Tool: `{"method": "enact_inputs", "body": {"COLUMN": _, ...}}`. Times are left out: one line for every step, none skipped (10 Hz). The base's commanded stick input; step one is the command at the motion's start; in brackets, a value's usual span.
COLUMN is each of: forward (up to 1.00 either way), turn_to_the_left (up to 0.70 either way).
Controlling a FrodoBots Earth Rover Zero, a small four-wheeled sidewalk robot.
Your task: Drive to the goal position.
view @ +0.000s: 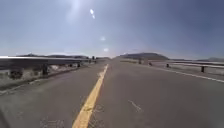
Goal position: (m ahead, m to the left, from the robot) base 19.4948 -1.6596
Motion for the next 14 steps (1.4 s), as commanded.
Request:
{"method": "enact_inputs", "body": {"forward": 0.85, "turn_to_the_left": 0.00}}
{"method": "enact_inputs", "body": {"forward": 0.85, "turn_to_the_left": 0.00}}
{"method": "enact_inputs", "body": {"forward": 0.85, "turn_to_the_left": 0.00}}
{"method": "enact_inputs", "body": {"forward": 0.85, "turn_to_the_left": 0.00}}
{"method": "enact_inputs", "body": {"forward": 0.85, "turn_to_the_left": 0.00}}
{"method": "enact_inputs", "body": {"forward": 0.85, "turn_to_the_left": 0.00}}
{"method": "enact_inputs", "body": {"forward": 0.85, "turn_to_the_left": 0.00}}
{"method": "enact_inputs", "body": {"forward": 0.85, "turn_to_the_left": 0.00}}
{"method": "enact_inputs", "body": {"forward": 0.85, "turn_to_the_left": 0.00}}
{"method": "enact_inputs", "body": {"forward": 0.85, "turn_to_the_left": 0.00}}
{"method": "enact_inputs", "body": {"forward": 0.85, "turn_to_the_left": 0.00}}
{"method": "enact_inputs", "body": {"forward": 0.85, "turn_to_the_left": 0.00}}
{"method": "enact_inputs", "body": {"forward": 0.85, "turn_to_the_left": 0.00}}
{"method": "enact_inputs", "body": {"forward": 0.85, "turn_to_the_left": 0.00}}
